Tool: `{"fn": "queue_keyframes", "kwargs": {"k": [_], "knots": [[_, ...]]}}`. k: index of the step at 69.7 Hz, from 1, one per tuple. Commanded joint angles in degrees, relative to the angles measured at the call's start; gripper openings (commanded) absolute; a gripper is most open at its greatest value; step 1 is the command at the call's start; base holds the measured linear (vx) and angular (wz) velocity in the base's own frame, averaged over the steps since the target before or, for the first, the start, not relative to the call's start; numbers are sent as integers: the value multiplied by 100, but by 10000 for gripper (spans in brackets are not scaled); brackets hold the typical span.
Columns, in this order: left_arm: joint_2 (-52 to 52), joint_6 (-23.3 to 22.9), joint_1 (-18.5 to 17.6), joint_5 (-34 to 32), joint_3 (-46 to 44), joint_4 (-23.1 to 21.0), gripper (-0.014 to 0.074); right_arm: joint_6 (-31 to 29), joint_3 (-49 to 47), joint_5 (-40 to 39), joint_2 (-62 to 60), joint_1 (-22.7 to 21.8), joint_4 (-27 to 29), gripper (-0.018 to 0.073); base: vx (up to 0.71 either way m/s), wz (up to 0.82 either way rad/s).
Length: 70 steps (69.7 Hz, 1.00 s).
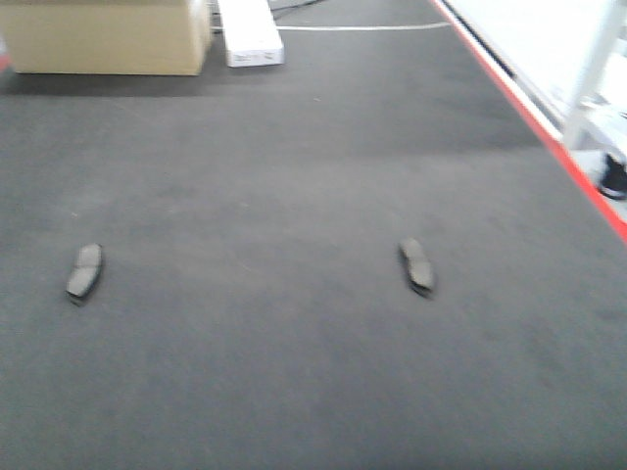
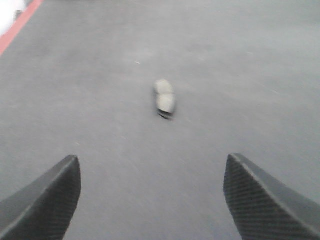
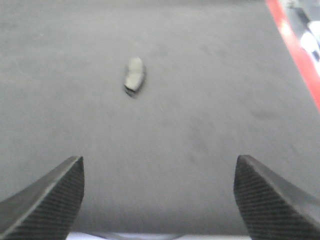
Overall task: Move and align brake pads A on conveyor
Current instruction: 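Turn the base away from the conveyor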
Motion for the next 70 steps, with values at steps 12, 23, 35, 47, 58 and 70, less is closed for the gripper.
{"fn": "queue_keyframes", "kwargs": {"k": [12, 23, 35, 47, 58, 70], "knots": [[49, -10, 3, -393, -140, 49, 554, -46, -152, -368, 49, -42, -1, 578, -27, -35], [49, -10, 3, -393, -140, 49, 554, -46, -152, -368, 49, -42, -1, 578, -30, -37], [49, -10, 3, -393, -140, 49, 554, -46, -152, -368, 49, -42, -1, 578, -32, -30], [49, -10, 3, -393, -140, 49, 554, -46, -152, -368, 49, -42, -2, 578, -34, -31], [49, -10, 3, -393, -140, 49, 554, -46, -152, -368, 49, -42, -3, 578, -35, -36], [49, -10, 3, -393, -140, 49, 554, -46, -152, -368, 49, -42, -3, 578, -33, -46]]}}
